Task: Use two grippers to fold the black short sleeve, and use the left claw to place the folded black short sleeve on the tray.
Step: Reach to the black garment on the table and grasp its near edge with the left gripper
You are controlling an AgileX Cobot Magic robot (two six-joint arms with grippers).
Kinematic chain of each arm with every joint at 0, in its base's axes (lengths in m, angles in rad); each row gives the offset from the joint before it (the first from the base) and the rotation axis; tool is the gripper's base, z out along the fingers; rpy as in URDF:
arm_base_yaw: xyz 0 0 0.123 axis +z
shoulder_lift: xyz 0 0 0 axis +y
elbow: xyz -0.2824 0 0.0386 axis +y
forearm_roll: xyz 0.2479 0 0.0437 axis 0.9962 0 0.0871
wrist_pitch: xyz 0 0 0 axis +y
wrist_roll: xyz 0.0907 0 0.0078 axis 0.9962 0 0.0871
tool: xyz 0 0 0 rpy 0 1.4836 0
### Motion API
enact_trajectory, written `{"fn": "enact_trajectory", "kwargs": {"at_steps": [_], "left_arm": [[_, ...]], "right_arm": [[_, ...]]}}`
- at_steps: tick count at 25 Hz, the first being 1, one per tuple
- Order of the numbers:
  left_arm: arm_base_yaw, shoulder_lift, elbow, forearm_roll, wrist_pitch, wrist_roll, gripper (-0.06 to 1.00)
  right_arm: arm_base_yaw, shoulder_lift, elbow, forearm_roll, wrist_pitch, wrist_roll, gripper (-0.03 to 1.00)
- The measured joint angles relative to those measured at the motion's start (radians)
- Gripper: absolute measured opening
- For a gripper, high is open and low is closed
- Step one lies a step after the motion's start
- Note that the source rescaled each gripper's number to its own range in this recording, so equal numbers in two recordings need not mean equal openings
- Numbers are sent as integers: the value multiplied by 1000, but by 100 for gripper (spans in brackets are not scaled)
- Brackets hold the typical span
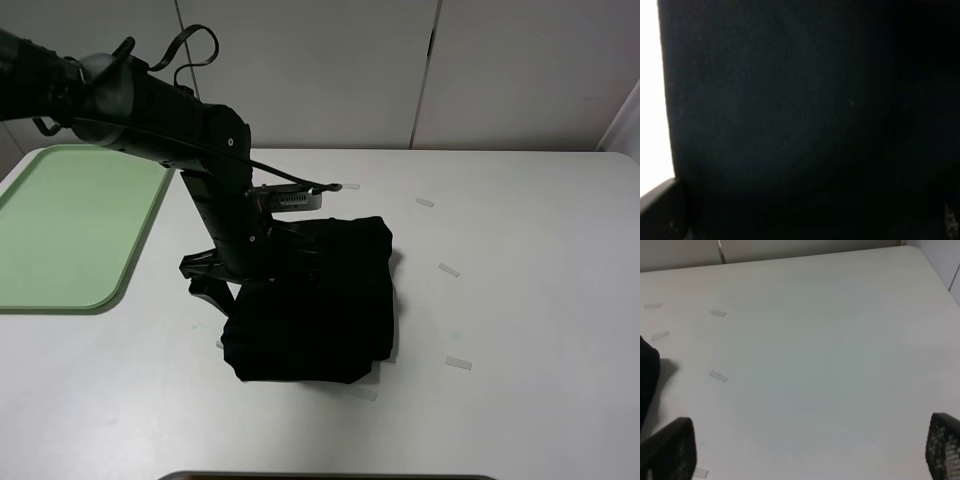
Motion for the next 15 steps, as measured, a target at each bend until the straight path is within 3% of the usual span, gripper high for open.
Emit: {"fn": "enact_trajectory", "kwargs": {"at_steps": [15], "left_arm": [[15,-85,11,131,118,-46,100]], "right_arm": [[0,0,0,1,0,0,100]]}}
